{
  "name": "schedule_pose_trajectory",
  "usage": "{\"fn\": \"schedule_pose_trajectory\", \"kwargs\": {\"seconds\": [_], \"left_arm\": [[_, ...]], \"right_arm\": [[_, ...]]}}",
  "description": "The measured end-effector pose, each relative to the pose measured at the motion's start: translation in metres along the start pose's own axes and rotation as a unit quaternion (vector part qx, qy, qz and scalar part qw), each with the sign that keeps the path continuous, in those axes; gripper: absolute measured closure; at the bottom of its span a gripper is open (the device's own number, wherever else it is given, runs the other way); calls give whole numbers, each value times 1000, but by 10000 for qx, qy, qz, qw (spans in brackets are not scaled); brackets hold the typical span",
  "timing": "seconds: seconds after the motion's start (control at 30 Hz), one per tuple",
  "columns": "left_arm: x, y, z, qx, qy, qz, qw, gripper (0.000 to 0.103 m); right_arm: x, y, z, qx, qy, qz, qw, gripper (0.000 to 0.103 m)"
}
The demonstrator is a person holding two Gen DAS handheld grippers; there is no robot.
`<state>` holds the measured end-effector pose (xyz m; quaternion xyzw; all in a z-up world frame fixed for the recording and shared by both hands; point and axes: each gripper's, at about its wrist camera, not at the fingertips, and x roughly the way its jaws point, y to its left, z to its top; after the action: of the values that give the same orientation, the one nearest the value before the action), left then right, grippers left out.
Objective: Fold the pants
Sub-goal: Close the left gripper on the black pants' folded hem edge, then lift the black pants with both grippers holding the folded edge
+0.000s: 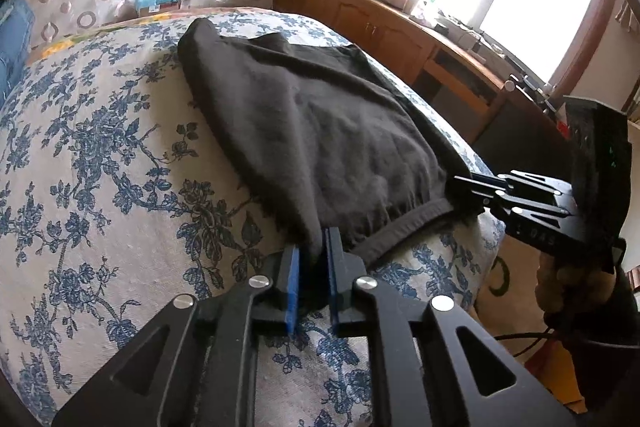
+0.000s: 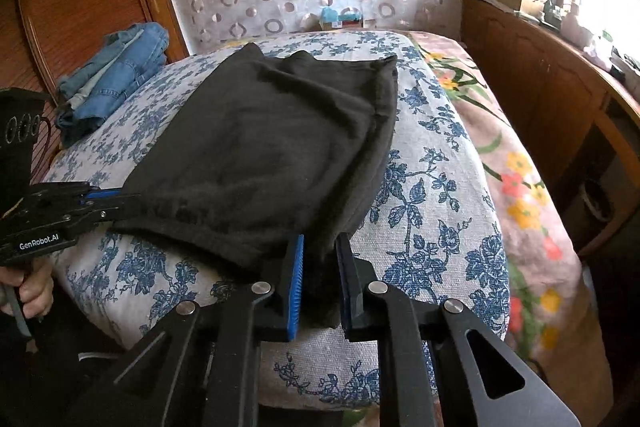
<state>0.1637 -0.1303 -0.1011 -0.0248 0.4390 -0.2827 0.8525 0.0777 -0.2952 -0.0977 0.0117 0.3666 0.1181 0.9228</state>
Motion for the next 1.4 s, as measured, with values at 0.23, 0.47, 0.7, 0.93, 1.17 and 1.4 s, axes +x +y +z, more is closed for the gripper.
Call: {"fn": "schedule_pose_trajectory", "kwargs": {"seconds": [0.23, 0.47, 0.7, 0.93, 1.17, 1.4], "left_arm": [[4, -9, 3, 66, -18, -139, 9999, 64], [5, -10, 2, 228, -29, 94, 9997, 91], [-12, -3, 12, 128, -132, -202, 9996, 97], [-83, -2, 54, 173, -932, -318, 9950, 97], [-146, 0, 95, 403, -1625, -107, 9858, 97], [-198, 12, 131, 576, -2182, 202, 9740, 97]], "right_arm": [[-1, 6, -4, -150, -63, -103, 9998, 88], [-2, -1, -6, 30, -145, 98, 9998, 94], [-12, -4, 4, 229, -361, 391, 9983, 97], [-55, 10, 43, 1, -1055, 608, 9926, 97], [-103, 34, 92, -458, -1689, 768, 9816, 97], [-135, 55, 138, -854, -2106, 959, 9691, 97]]}}
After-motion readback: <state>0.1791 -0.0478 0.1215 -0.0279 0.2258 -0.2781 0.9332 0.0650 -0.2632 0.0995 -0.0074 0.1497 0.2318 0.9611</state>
